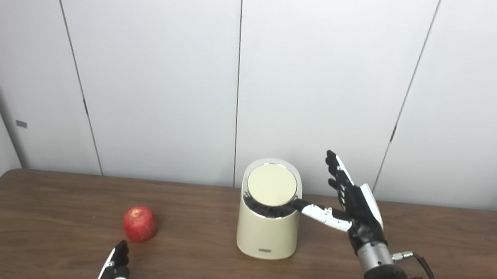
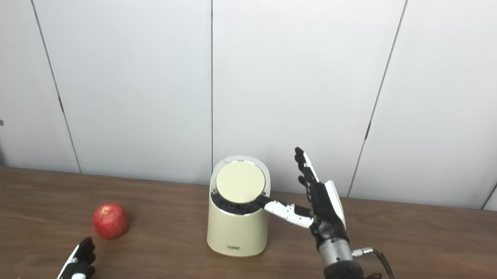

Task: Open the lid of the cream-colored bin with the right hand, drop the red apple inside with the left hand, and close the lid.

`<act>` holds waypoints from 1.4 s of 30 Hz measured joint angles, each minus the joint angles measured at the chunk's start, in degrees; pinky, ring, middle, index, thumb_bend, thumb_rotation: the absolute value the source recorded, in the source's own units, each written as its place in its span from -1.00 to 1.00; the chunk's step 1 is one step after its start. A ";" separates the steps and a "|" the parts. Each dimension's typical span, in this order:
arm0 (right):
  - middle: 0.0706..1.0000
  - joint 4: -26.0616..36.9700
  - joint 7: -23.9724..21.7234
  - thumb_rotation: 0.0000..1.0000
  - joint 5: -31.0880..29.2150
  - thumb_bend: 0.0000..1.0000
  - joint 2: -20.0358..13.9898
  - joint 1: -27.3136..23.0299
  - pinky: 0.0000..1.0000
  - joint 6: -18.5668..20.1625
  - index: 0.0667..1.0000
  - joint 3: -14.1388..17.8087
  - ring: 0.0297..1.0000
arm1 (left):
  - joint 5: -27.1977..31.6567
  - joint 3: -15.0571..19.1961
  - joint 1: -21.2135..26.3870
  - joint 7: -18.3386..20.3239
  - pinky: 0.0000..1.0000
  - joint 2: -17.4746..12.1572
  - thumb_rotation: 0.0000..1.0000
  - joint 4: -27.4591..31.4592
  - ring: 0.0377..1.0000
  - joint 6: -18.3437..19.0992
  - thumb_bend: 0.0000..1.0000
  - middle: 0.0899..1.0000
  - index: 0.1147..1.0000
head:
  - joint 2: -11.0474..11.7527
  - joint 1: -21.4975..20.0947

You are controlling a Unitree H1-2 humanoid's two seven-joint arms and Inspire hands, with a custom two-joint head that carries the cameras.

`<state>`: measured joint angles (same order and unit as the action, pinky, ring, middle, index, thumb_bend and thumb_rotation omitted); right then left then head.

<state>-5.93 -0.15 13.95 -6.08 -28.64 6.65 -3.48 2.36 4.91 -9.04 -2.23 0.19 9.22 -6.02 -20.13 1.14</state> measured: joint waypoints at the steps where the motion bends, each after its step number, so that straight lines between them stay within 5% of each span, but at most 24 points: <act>1: 0.91 -0.75 0.01 -0.29 0.42 0.82 -0.06 -0.79 0.80 0.03 0.88 -0.23 0.92 | 0.00 -0.02 0.00 0.00 1.00 0.02 0.63 0.00 1.00 0.00 -0.36 0.98 0.99 | -0.26 0.00; 17: 0.89 -12.18 0.70 -0.44 4.24 0.83 -1.30 -9.24 0.82 -0.06 0.87 -3.10 0.92 | -1.90 -0.84 0.00 -0.18 1.00 0.26 0.60 0.02 1.00 -0.18 -0.29 1.00 1.00 | -1.76 0.88; 42: 0.87 -14.31 -0.27 -0.48 7.69 0.85 -4.55 -11.69 0.75 -0.62 0.86 -6.83 0.86 | -2.51 -1.62 -0.11 -0.58 1.00 1.57 0.53 0.52 0.99 -0.19 -0.18 0.97 1.00 | -3.96 1.49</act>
<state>-20.24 -0.42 21.64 -10.63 -40.33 6.03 -10.31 -0.15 3.30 -9.15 -2.82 1.76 9.73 -6.21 -24.08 2.64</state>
